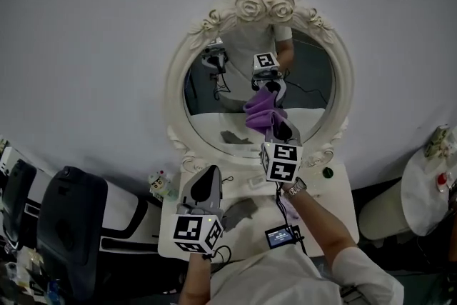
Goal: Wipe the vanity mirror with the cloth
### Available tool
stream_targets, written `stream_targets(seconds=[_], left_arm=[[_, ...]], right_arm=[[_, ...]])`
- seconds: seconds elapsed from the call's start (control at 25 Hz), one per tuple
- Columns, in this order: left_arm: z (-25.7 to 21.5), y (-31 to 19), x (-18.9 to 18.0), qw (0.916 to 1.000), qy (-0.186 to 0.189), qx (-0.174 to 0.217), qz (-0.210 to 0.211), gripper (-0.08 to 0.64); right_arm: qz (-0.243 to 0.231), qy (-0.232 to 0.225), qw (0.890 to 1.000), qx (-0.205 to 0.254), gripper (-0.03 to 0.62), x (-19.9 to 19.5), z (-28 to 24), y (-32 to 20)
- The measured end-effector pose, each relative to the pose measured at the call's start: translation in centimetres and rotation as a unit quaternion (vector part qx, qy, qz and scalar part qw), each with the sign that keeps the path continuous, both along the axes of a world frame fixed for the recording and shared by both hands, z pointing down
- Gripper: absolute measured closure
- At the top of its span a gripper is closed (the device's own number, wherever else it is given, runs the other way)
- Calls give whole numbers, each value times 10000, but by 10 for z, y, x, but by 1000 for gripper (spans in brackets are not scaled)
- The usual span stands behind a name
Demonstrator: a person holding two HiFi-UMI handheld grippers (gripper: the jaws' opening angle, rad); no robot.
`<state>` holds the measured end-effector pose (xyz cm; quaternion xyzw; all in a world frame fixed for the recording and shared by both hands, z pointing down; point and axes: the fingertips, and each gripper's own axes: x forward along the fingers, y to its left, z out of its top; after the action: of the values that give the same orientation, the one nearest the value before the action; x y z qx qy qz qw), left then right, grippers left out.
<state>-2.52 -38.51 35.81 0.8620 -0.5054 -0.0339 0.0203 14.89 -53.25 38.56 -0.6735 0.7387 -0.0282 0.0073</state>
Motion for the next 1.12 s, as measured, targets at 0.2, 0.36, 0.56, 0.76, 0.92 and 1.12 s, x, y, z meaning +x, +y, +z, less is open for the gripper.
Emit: stream_targets(seconds=[0.2, 0.36, 0.56, 0.76, 0.92, 1.12], left_arm=[[-1, 14, -55, 9972, 32, 17, -742, 558], [7, 32, -96, 9911, -35, -87, -1330, 558], [21, 45, -133, 9821, -35, -328, -1852, 558], [23, 38, -126, 9835, -165, -364, -1763, 560], [27, 24, -102, 9898, -188, -413, -1351, 558], [26, 4, -53, 9973, -160, -342, -637, 558]], right_arm=[[-792, 116, 9967, -154, 535, -89, 18, -9], [-1153, 101, 9929, -266, 535, -143, 33, -17], [-1294, 160, 9908, -355, 535, -173, 52, -22], [-1073, 235, 9937, -228, 535, -167, 55, -30], [-792, 139, 9964, -275, 534, -128, 59, -28], [-308, 260, 9989, -219, 529, -63, 57, -21]])
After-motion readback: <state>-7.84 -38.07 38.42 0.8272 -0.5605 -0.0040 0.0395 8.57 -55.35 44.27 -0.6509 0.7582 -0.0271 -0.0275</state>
